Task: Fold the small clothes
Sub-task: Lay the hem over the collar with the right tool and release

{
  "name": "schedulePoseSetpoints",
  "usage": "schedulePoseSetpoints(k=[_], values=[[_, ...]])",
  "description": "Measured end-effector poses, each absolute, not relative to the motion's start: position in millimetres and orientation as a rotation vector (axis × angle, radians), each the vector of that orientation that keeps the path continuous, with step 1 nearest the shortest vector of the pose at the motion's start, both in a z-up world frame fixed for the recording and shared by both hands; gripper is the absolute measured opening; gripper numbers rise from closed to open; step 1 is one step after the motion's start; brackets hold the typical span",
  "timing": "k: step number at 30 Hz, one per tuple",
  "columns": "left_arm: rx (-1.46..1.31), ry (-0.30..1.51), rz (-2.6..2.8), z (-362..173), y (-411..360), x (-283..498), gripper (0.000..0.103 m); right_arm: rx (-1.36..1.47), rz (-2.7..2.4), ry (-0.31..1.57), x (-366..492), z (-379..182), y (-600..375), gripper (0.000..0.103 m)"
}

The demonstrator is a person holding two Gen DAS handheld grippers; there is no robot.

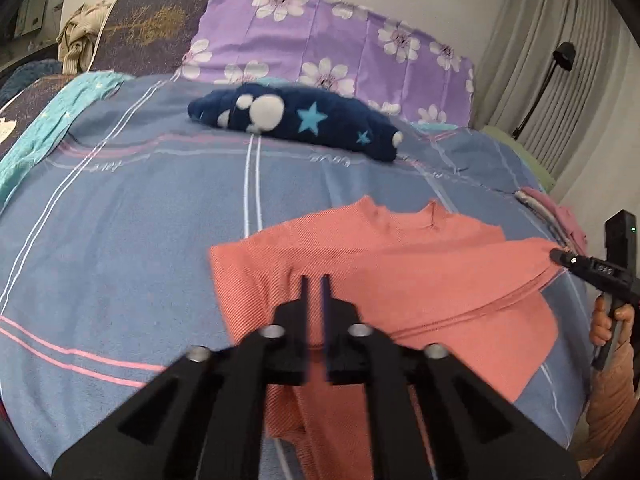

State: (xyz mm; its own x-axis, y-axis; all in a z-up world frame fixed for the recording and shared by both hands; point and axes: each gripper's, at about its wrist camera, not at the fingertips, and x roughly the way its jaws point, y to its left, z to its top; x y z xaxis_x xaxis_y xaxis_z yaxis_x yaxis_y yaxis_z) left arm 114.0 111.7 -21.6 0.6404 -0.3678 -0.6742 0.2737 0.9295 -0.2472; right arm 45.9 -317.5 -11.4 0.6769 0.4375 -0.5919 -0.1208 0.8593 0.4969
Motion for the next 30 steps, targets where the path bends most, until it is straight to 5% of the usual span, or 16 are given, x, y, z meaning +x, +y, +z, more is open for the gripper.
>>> schedulePoseSetpoints(k=[1, 3, 4, 5, 15, 21, 22, 25, 30], values=[[-0.117, 0.811, -0.335, -27.4, 113.0, 116.3, 0.045, 0.446, 0.325, 0.773, 46.7, -12.9, -317.3, 0.005], [-0.094, 0.834, -0.306, -38.4, 113.5, 120.6, 0.046, 0.462, 0.315, 0.786, 47.5, -19.3, -318.0, 0.005], [-0.100, 0.865, -0.320, -46.0, 113.2, 124.9, 0.034, 0.469, 0.313, 0.791, 47.6, -21.7, -318.1, 0.005], [-0.113, 0.879, -0.335, -49.8, 112.9, 127.3, 0.003, 0.478, 0.310, 0.796, 47.7, -24.2, -318.9, 0.005], [-0.266, 0.665, -0.456, 25.3, 124.8, 91.7, 0.004, 0.523, 0.366, 0.666, 39.2, 17.9, -328.6, 0.005], [-0.236, 0.557, -0.353, 65.1, 115.5, 112.3, 0.005, 0.508, 0.331, 0.689, 108.3, 35.7, -330.8, 0.009], [-0.220, 0.574, -0.314, 58.5, 112.9, 127.0, 0.009, 0.506, 0.327, 0.729, 126.0, 28.5, -329.1, 0.011], [-0.146, 0.663, -0.177, 23.0, 107.9, 164.9, 0.047, 0.485, 0.221, 0.809, 162.0, -0.9, -328.8, 0.028], [-0.150, 0.767, -0.201, -24.0, 118.0, 174.6, 0.058, 0.430, 0.200, 0.854, 161.0, -30.5, -330.5, 0.034]])
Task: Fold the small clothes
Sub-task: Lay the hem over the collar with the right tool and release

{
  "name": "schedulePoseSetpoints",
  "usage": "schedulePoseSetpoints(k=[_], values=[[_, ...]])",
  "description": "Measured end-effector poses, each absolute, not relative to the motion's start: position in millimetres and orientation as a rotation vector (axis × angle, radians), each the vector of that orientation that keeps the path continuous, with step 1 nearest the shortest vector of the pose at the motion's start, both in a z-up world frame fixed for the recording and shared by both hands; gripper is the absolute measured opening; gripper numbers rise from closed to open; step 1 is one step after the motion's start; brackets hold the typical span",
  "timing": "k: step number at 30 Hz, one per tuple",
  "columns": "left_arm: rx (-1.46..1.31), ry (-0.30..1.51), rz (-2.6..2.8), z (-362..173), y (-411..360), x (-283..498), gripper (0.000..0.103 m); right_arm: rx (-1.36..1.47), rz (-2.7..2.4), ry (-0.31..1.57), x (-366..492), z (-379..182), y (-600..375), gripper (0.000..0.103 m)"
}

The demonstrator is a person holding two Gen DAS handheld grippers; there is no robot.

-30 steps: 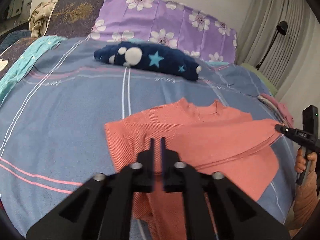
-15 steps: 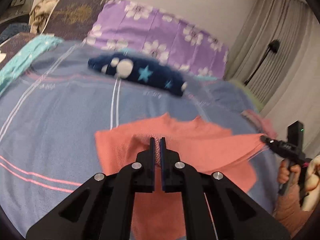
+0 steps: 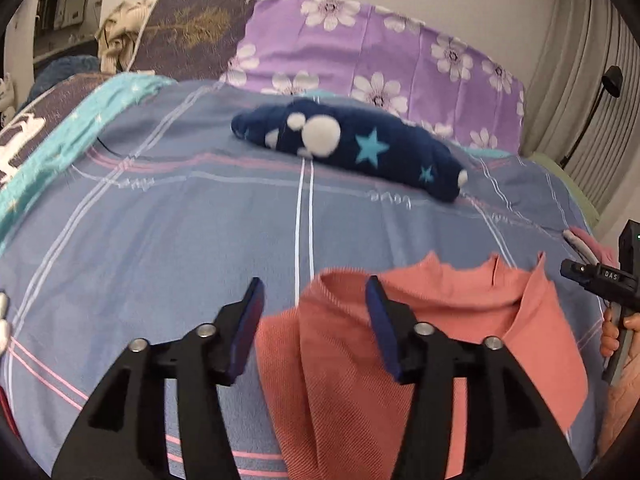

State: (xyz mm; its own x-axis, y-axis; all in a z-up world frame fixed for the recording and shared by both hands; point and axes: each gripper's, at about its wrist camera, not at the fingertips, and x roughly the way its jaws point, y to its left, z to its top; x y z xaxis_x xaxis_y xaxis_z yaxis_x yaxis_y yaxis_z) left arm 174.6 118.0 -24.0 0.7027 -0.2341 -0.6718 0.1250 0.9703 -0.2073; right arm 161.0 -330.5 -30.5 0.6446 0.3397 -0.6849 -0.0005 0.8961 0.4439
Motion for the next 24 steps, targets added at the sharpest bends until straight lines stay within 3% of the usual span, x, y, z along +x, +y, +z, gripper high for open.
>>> schedulePoseSetpoints(k=[4, 7, 14, 16, 17, 18, 19, 24], values=[[-0.071, 0.812, -0.189, -43.5, 122.2, 172.7, 0.058, 0.334, 0.195, 0.871, 161.0, -38.3, -331.0, 0.038], [-0.071, 0.834, -0.210, -51.0, 125.5, 174.8, 0.058, 0.315, 0.247, 0.865, 167.2, -38.1, -325.9, 0.052], [-0.042, 0.840, -0.246, -53.4, 117.5, 193.8, 0.058, 0.186, 0.300, 0.901, 195.1, -45.7, -291.3, 0.056], [-0.013, 0.835, -0.247, -53.4, 111.0, 201.5, 0.058, 0.174, 0.313, 0.904, 202.0, -48.3, -283.8, 0.033], [0.004, 0.830, -0.244, -53.0, 108.3, 206.5, 0.047, 0.182, 0.303, 0.905, 203.3, -47.3, -283.4, 0.005], [-0.004, 0.828, -0.245, -52.1, 108.4, 211.6, 0.029, 0.211, 0.286, 0.884, 202.5, -43.8, -287.4, 0.005], [-0.035, 0.845, -0.251, -52.0, 110.6, 216.6, 0.000, 0.268, 0.265, 0.845, 200.1, -37.5, -297.0, 0.005], [-0.142, 0.851, -0.235, -51.5, 125.9, 225.3, 0.000, 0.381, 0.254, 0.885, 210.0, -46.9, -319.4, 0.005]])
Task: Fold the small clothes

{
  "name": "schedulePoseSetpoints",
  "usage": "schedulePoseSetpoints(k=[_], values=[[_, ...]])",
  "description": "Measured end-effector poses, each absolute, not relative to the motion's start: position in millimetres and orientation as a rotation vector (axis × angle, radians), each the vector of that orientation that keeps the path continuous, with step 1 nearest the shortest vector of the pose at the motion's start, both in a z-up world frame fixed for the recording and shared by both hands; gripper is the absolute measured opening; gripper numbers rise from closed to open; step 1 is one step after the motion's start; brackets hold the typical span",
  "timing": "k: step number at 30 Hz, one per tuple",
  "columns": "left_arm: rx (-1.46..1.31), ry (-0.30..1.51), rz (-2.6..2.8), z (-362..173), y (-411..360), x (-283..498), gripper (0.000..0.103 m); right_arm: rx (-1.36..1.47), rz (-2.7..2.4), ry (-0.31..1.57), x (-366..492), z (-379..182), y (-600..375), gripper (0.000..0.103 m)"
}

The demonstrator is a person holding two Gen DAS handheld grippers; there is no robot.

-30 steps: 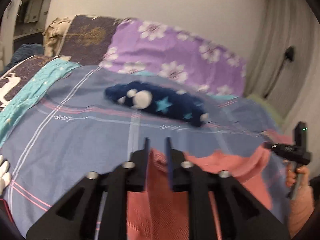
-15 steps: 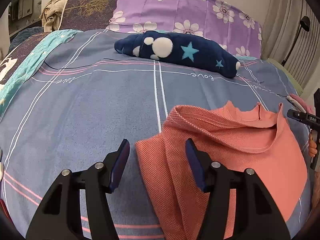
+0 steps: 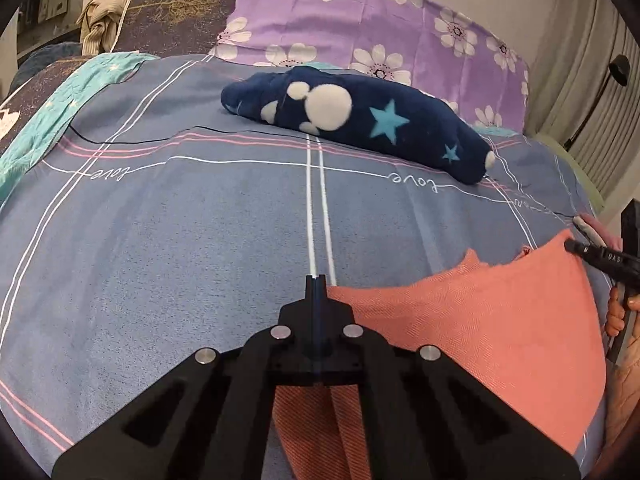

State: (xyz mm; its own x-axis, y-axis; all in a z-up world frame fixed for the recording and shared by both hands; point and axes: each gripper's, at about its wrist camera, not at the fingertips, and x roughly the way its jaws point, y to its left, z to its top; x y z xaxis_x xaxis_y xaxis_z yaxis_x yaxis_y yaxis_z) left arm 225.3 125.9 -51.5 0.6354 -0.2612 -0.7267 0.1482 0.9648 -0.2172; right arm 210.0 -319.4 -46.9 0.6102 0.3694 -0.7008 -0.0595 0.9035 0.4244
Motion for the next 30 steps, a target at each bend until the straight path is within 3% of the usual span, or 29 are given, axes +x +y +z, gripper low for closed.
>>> schedulePoseSetpoints(k=[2, 3, 4, 5, 8, 9, 10, 17, 21, 27, 30], values=[[-0.194, 0.866, -0.261, -56.1, 130.9, 227.6, 0.002, 0.356, 0.255, 0.897, 210.3, -53.1, -313.8, 0.005], [-0.208, 0.872, -0.264, -58.3, 131.7, 228.3, 0.010, 0.347, 0.253, 0.899, 210.0, -55.1, -310.7, 0.005], [-0.225, 0.877, -0.260, -60.6, 133.4, 228.5, 0.036, 0.345, 0.252, 0.900, 210.2, -56.2, -308.7, 0.005], [-0.247, 0.871, -0.255, -61.9, 134.9, 227.7, 0.051, 0.353, 0.255, 0.902, 211.0, -57.3, -307.7, 0.005], [-0.287, 0.883, -0.311, -65.0, 131.9, 228.1, 0.047, 0.366, 0.249, 0.902, 210.2, -57.5, -308.8, 0.005], [-0.267, 0.890, -0.317, -65.7, 127.7, 228.6, 0.035, 0.368, 0.245, 0.899, 209.3, -56.5, -309.7, 0.005], [-0.241, 0.899, -0.314, -66.5, 124.1, 229.6, 0.002, 0.370, 0.242, 0.896, 208.9, -55.4, -310.2, 0.005], [-0.234, 0.722, -0.341, -18.5, 119.4, 209.4, 0.003, 0.428, 0.247, 0.725, 181.1, -16.3, -323.3, 0.005], [-0.159, 0.683, -0.303, -6.4, 108.3, 220.8, 0.003, 0.400, 0.203, 0.739, 192.4, -14.1, -321.4, 0.005], [-0.073, 0.805, -0.249, -45.2, 99.6, 235.6, 0.008, 0.398, 0.174, 0.874, 197.5, -53.2, -320.9, 0.024], [-0.066, 0.794, -0.273, -38.7, 103.6, 211.1, 0.028, 0.368, 0.188, 0.858, 174.0, -47.9, -327.7, 0.027]])
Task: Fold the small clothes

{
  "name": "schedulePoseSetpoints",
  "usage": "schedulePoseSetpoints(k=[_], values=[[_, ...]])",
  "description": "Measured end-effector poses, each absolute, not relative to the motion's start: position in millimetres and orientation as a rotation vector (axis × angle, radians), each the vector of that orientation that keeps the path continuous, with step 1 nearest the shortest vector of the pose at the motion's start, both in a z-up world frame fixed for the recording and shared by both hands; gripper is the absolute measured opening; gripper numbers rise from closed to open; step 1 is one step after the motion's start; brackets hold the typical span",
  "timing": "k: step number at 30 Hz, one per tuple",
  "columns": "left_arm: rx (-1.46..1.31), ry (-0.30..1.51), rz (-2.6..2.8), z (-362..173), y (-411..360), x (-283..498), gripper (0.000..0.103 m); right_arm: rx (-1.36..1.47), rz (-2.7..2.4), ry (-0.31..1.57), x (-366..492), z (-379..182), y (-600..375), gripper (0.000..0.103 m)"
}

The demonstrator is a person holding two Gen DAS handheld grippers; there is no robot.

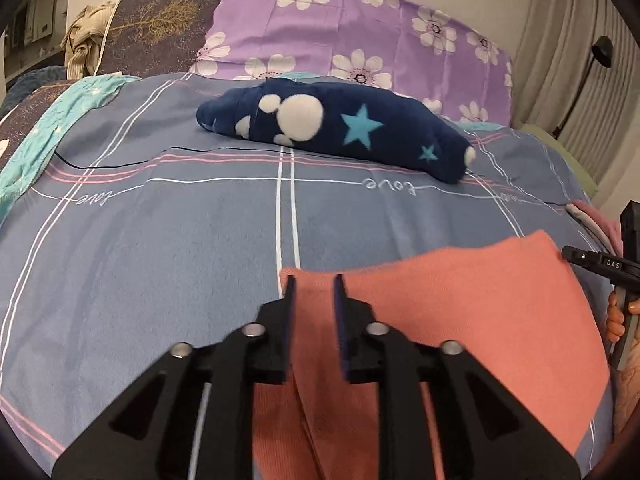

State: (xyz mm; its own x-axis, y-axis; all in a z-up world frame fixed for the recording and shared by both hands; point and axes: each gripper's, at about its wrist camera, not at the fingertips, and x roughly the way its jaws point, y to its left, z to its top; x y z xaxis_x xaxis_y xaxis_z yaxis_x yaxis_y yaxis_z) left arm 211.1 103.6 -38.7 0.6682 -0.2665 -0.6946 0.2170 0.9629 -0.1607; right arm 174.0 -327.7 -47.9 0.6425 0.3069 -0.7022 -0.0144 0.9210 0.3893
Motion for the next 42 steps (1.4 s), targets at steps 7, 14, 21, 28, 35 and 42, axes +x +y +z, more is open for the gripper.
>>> schedulePoseSetpoints(k=[7, 14, 21, 28, 35, 42], values=[[-0.040, 0.736, -0.322, -18.0, 114.2, 108.5, 0.039, 0.354, 0.220, 0.827, 86.2, -39.7, -349.9, 0.035], [-0.031, 0.790, -0.336, -32.2, 124.5, 23.1, 0.038, 0.384, 0.270, 0.813, 21.5, -50.3, -340.5, 0.040], [-0.040, 0.856, -0.417, -54.5, 112.8, 4.5, 0.036, 0.379, 0.299, 0.803, -5.5, -55.7, -322.8, 0.048], [0.008, 0.818, -0.360, -38.2, 118.4, -3.0, 0.003, 0.404, 0.283, 0.822, -17.5, -64.3, -322.8, 0.048], [0.042, 0.927, -0.261, -65.8, 131.8, -4.6, 0.000, 0.427, 0.269, 0.840, -17.1, -71.7, -327.2, 0.049], [0.039, 0.750, -0.412, -13.9, 76.1, 2.9, 0.007, 0.462, 0.223, 0.818, -15.6, -64.2, -341.5, 0.015]])
